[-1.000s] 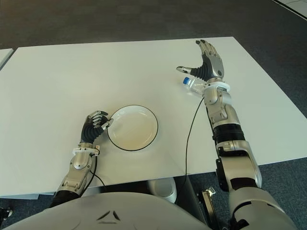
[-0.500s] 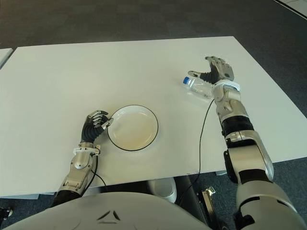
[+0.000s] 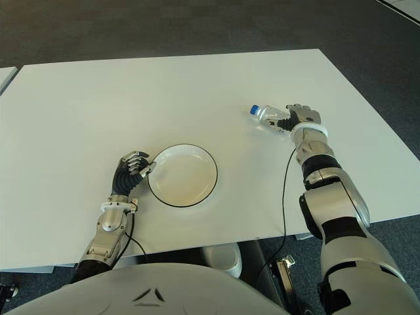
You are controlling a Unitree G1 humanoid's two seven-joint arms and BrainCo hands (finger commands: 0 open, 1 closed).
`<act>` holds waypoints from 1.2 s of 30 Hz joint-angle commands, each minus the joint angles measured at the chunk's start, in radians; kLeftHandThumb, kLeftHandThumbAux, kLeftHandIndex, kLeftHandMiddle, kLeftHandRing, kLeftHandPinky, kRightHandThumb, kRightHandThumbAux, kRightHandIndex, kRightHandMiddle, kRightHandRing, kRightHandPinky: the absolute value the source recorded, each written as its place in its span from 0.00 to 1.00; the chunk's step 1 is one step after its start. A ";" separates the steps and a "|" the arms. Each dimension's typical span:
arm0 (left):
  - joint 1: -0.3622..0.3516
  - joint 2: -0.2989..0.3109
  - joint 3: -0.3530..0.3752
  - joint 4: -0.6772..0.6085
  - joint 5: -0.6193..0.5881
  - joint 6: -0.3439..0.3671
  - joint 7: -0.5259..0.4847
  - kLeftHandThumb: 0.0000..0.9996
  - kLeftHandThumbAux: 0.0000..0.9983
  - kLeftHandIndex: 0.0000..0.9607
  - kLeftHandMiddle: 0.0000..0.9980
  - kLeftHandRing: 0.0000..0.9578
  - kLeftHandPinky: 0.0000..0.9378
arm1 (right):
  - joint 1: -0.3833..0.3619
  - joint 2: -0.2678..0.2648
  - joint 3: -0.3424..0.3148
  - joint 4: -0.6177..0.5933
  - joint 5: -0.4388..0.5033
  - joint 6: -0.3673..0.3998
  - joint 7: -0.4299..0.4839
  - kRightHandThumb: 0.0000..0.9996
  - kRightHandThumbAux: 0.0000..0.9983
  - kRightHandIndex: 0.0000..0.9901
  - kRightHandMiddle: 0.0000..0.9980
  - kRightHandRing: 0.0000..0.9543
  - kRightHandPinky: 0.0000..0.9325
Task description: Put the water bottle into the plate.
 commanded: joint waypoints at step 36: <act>0.043 0.005 0.032 -0.058 0.026 0.062 0.024 0.70 0.72 0.45 0.58 0.62 0.61 | 0.057 0.154 0.184 0.131 -0.029 0.078 0.059 0.66 0.43 0.00 0.00 0.00 0.00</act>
